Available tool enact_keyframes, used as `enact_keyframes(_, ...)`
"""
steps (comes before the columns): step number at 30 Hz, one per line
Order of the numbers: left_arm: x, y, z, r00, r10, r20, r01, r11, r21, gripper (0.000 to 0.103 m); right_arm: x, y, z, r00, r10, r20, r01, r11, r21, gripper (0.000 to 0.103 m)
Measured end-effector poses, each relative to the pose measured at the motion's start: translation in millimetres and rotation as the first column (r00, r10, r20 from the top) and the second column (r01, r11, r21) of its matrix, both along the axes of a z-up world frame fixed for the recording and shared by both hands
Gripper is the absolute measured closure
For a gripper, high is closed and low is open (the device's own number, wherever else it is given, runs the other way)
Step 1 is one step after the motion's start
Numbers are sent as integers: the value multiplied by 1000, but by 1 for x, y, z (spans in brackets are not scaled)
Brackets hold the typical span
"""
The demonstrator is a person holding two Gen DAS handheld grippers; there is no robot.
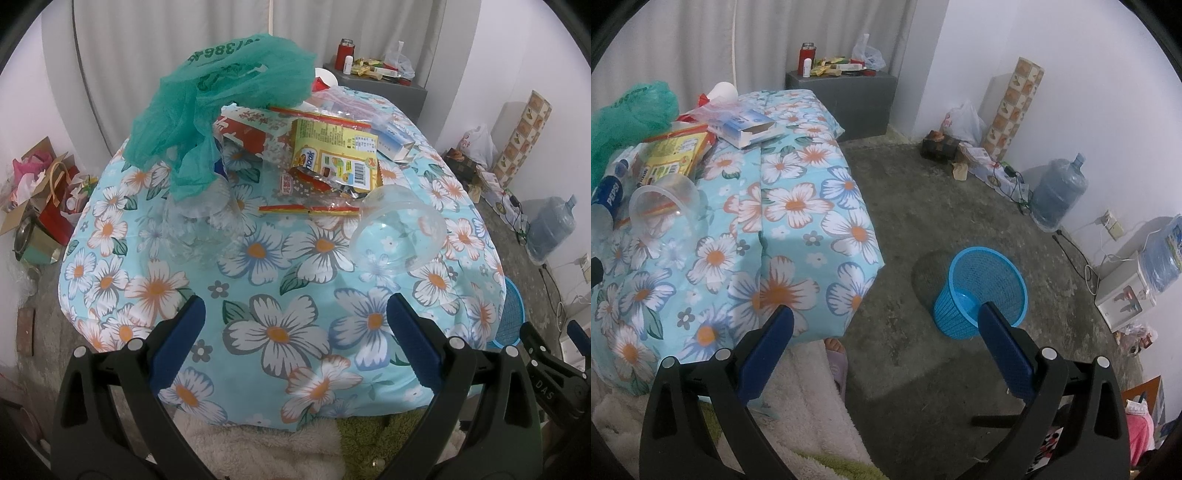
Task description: Collect trash
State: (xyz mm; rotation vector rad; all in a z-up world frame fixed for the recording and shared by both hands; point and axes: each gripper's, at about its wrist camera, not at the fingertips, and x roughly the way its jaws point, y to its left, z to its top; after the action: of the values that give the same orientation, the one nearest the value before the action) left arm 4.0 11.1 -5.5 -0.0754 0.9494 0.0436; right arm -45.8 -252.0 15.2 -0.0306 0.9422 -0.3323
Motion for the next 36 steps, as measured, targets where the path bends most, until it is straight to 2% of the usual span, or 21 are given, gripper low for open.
enact_keyframes(36, -2, 5, -4, 1000, 2, -11, -2, 1000, -9, 9, 0, 3, -1, 1000, 1, -1, -1, 1000, -5, 6)
